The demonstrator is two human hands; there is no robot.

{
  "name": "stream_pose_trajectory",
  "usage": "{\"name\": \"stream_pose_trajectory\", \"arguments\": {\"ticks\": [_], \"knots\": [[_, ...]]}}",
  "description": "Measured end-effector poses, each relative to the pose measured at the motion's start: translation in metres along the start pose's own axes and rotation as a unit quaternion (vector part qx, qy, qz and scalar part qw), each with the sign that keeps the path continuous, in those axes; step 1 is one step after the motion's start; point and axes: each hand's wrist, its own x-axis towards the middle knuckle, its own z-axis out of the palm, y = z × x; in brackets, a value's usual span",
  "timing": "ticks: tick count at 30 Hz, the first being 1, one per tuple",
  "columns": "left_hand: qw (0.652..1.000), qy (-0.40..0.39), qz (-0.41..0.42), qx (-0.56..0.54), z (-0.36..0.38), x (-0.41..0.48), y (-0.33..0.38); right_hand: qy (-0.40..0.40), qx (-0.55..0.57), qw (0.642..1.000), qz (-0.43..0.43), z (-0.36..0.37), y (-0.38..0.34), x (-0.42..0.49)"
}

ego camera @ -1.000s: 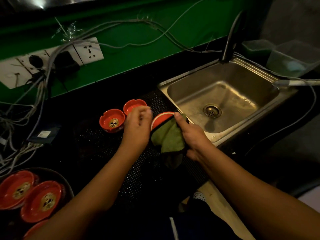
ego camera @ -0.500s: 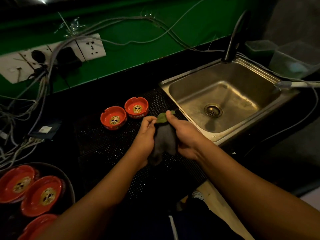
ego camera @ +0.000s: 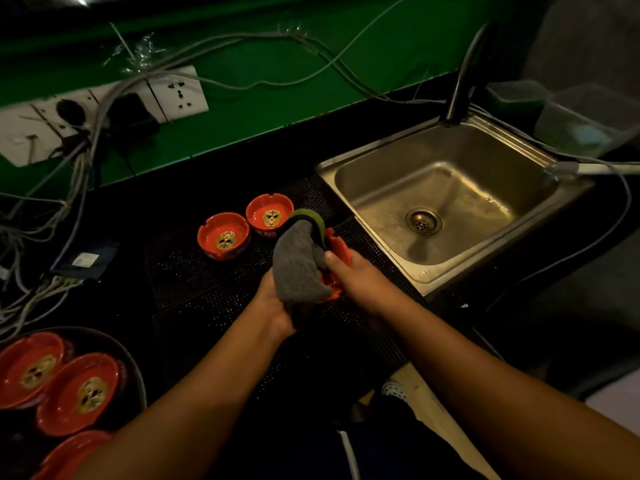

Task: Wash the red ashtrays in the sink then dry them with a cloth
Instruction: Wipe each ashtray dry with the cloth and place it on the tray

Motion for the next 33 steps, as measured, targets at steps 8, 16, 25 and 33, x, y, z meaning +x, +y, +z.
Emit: {"name": "stream_pose_trajectory", "arguments": {"ticks": [8,16,25,33], "knots": [[0.996,0.051,0.038,0.059,-0.009,0.003,0.007,0.082,0.151,0.985,-0.006,0.001,0.006,0.01],[0.99,-0.103,0.043,0.082,-0.018,-0.007,0.006,0.111,-0.127,0.982,-0.087,0.001,0.001,0.006],[0.842,-0.014,0.245,0.48,-0.038,0.013,0.006,0.113,-0.163,0.977,-0.079,0.012,0.014,0.012],[0.928,0.154,0.233,0.245,-0.027,0.018,-0.026,0.199,-0.052,0.969,-0.136,0.041,0.014,0.017]]}}
